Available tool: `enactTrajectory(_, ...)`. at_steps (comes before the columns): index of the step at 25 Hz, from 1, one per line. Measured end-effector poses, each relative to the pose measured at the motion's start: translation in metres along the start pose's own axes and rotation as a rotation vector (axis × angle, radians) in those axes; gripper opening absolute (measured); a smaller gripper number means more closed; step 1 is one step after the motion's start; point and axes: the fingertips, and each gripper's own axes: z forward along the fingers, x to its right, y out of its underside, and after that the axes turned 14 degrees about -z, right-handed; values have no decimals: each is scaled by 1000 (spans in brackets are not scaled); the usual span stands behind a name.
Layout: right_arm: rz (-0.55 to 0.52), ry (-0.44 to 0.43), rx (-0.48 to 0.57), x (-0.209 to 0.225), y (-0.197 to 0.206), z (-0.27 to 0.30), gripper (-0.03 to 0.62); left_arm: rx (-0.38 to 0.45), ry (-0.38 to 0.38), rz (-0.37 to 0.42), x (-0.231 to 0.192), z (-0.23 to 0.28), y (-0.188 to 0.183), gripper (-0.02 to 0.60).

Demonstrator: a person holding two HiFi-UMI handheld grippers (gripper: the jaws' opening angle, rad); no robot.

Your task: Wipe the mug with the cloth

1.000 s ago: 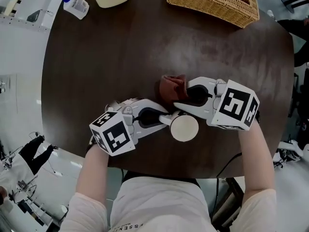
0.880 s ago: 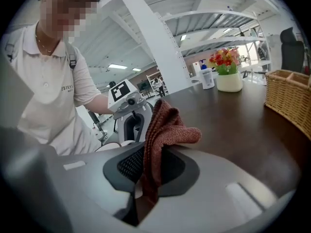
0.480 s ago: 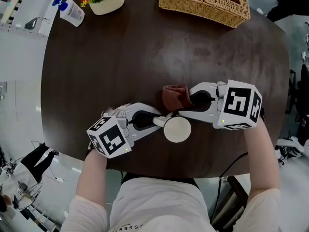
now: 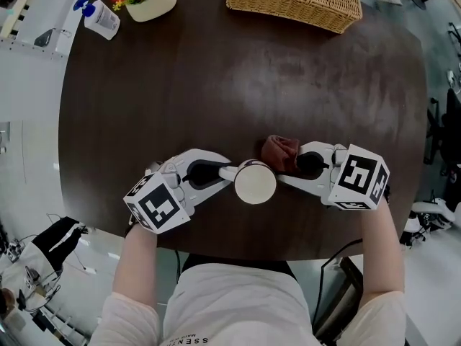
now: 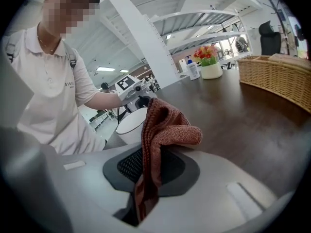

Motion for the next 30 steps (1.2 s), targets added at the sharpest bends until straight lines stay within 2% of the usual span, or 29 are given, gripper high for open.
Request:
enactTrajectory(5, 15, 73, -1, -20, 17, 2, 81, 31, -49, -26, 4, -2, 1, 80)
enactTrajectory(12, -37, 178, -20, -42, 21, 1, 81, 114, -125, -59, 7, -6, -1, 78)
enactTrajectory(19, -14, 368, -42, -42, 27, -15, 81, 224, -194, -101, 21, -13, -5, 75)
enactTrajectory(23, 0, 400, -58, -48, 33, -20, 81, 247, -193, -106, 30, -15, -5, 74)
enactTrajectory(28, 21, 423, -68, -50, 38, -21, 82, 336, -185, -206, 32, -23, -21, 72)
enactTrajectory(30, 33, 444, -60, -51, 41, -21, 83, 368, -187, -221, 34, -28, -31, 72)
